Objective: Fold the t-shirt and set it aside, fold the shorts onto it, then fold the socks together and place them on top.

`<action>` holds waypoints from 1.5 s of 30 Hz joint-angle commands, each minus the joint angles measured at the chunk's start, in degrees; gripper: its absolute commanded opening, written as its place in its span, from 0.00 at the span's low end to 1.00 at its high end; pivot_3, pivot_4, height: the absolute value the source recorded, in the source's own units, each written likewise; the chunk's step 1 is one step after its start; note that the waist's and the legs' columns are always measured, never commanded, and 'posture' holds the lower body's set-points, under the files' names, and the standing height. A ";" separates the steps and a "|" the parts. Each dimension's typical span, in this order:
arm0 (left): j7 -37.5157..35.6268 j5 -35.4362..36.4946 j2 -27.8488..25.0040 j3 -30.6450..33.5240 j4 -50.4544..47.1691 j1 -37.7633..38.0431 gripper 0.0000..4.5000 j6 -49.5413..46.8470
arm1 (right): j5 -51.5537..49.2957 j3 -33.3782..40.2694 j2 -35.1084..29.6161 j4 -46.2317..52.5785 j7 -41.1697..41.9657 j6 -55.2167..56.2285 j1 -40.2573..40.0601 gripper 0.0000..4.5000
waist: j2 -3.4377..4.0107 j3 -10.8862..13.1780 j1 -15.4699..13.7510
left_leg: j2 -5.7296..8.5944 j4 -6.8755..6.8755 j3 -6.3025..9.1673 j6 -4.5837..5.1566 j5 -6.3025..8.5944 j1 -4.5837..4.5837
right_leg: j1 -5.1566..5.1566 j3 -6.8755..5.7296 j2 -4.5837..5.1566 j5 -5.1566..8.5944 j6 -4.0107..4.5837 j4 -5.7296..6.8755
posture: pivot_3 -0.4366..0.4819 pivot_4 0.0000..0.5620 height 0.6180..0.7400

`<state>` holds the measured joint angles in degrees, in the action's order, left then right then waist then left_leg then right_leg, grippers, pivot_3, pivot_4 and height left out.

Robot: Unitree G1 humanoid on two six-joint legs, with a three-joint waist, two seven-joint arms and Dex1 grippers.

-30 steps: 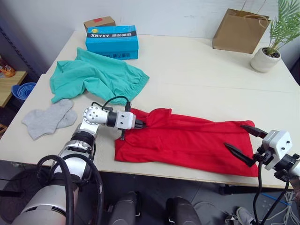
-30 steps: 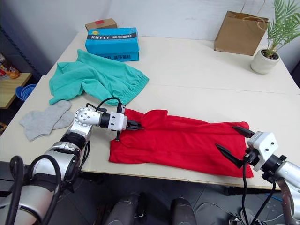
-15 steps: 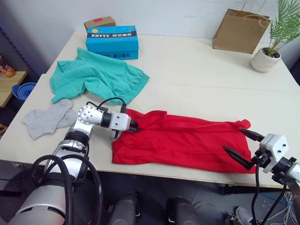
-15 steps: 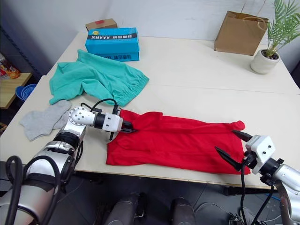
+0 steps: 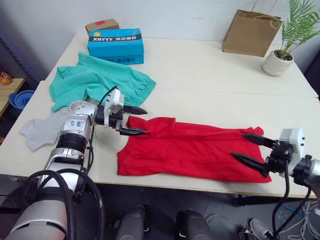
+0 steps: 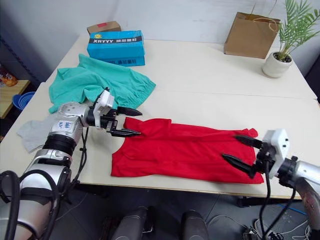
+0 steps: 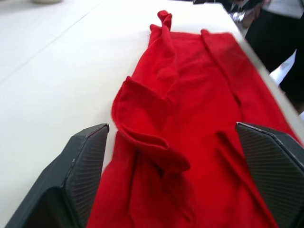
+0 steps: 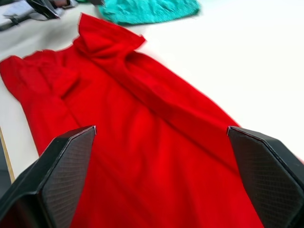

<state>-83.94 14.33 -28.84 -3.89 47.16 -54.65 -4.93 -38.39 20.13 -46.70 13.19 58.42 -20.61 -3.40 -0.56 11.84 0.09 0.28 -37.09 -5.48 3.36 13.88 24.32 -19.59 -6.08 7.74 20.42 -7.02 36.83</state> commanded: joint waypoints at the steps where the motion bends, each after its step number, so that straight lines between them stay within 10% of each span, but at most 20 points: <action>1: 2.32 2.05 -1.59 -1.07 -13.29 1.95 0.98 -17.81 | -0.11 0.55 -0.41 1.49 0.33 0.61 2.49 1.00 | 0.00 0.00 -0.03 | 0.00 0.01 0.00 -0.01 0.00 0.03 | 0.00 0.00 -0.03 0.00 0.00 0.06 | 0.48 0.27 1.00; 11: 22.09 -6.02 0.81 -4.87 -28.05 8.55 0.87 -25.57 | 3.24 -0.78 1.58 3.45 0.30 6.22 4.60 1.00 | 0.00 0.00 -0.30 | 0.01 -0.05 0.01 0.00 -0.02 0.08 | 0.09 0.02 -0.05 0.00 -0.01 0.02 | 0.48 0.27 1.00; 23: 18.62 -4.39 -0.89 -3.82 -26.07 9.45 0.04 -14.53 | 4.20 -0.54 1.64 4.92 0.39 6.15 1.10 1.00 | 0.00 0.00 -0.23 | 0.01 0.00 -0.01 -0.05 -0.02 0.07 | 0.06 0.04 -0.03 0.00 -0.01 -0.20 | 0.48 0.27 1.00; 33: 0.05 -3.44 -2.78 -3.84 -14.23 10.54 0.04 21.71 | 4.56 -0.85 1.61 7.03 -0.54 5.35 -1.40 1.00 | 0.01 -0.01 -0.24 | 0.00 0.02 -0.02 -0.07 -0.01 0.06 | 0.06 0.02 0.00 -0.01 0.00 -0.33 | 0.48 0.27 1.00; 45: -5.43 -4.80 -3.26 -5.97 -3.89 9.96 0.04 52.32 | 5.81 -0.53 1.02 6.98 -0.82 4.77 -3.39 1.00 | 0.01 -0.01 -0.20 | 0.01 0.02 -0.02 0.00 0.03 0.07 | 0.06 -0.03 0.05 -0.02 0.01 -0.34 | 0.48 0.27 1.00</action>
<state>-86.00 9.00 -31.21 -9.67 43.54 -44.51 44.88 -32.60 18.35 -44.85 18.65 57.47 -15.84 -6.27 -0.55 11.84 -0.11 0.29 -37.07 -5.49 3.36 13.92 24.39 -19.52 -6.12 7.78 20.41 -7.01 36.50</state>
